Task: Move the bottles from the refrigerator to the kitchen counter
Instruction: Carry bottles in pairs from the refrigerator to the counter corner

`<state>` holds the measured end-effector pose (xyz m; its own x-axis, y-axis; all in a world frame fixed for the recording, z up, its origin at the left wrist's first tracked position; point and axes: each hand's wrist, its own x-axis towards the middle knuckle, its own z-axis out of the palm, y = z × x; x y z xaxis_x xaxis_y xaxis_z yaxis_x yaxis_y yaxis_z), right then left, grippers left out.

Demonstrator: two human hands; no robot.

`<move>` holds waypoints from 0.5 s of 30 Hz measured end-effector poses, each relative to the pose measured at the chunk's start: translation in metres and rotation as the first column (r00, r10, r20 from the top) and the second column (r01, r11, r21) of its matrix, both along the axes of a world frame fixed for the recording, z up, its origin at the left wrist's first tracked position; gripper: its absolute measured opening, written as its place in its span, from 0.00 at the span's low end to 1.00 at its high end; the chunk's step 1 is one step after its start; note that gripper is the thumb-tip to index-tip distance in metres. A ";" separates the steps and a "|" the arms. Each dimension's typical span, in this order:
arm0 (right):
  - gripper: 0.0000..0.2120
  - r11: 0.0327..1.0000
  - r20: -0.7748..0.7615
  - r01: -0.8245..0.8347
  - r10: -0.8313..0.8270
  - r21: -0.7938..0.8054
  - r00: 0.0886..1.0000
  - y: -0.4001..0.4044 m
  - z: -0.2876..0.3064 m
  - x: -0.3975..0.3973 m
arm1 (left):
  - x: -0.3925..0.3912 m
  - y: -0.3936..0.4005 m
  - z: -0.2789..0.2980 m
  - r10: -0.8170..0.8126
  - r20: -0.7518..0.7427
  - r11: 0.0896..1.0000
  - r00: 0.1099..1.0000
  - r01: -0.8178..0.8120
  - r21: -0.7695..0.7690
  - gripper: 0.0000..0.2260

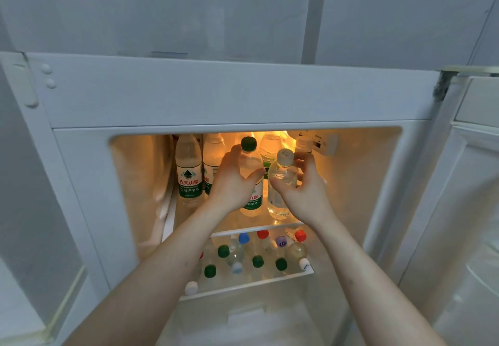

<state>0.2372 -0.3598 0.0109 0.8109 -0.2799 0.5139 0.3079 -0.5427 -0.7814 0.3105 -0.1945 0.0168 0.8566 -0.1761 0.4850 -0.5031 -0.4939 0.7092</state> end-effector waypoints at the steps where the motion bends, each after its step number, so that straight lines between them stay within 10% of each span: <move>1: 0.29 1.000 0.016 0.001 -0.001 0.009 1.000 0.003 -0.002 -0.005 | -0.005 0.003 -0.001 0.013 0.015 1.000 1.000 -0.013 0.008 0.27; 15: 0.23 0.985 0.110 -0.090 0.074 0.148 0.991 0.046 -0.001 -0.121 | -0.146 0.086 -0.014 -0.105 0.040 0.974 0.994 0.111 -0.198 0.24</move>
<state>0.1161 -0.3141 0.0099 0.7787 -0.2956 0.5534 0.4306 -0.3896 -0.8141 0.1649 -0.1085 0.0029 0.8228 -0.1638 0.5442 -0.5676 -0.2852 0.7723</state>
